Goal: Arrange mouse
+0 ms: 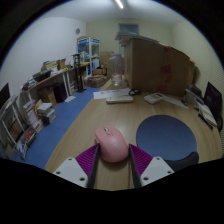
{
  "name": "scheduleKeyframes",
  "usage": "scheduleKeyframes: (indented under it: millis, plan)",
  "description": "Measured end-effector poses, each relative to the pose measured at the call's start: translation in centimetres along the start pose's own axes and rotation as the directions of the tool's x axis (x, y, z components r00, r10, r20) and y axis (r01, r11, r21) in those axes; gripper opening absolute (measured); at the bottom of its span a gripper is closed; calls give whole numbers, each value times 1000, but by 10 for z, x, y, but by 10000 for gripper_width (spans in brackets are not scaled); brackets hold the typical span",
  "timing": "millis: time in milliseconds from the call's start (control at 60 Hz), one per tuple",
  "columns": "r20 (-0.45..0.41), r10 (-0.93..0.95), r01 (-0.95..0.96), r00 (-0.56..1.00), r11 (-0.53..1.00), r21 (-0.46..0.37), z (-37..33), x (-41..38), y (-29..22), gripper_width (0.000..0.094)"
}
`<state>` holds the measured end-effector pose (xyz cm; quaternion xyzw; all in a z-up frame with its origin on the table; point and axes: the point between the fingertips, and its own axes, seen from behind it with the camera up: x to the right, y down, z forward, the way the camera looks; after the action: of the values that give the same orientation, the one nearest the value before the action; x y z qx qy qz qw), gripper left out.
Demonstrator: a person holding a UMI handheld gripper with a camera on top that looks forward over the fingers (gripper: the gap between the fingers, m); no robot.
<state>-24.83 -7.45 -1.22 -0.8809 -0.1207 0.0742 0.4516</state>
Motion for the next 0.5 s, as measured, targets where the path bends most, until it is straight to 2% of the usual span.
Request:
scheduleKeyframes:
  millis: [133,233,317,383,500]
  plan:
    - [47,25,-25,999,1000,-9,-8,-12,-8,508]
    - [48,-15,11,999,996,85,-32,-13,-59,501]
    - [-11,-23,24,1000,981,191,-60,10,-114,496]
    - [-61,12,3,998,970,242,-73,40,-139,497]
    - [-169,60,-24,984,977,211,-67,110,-124,494]
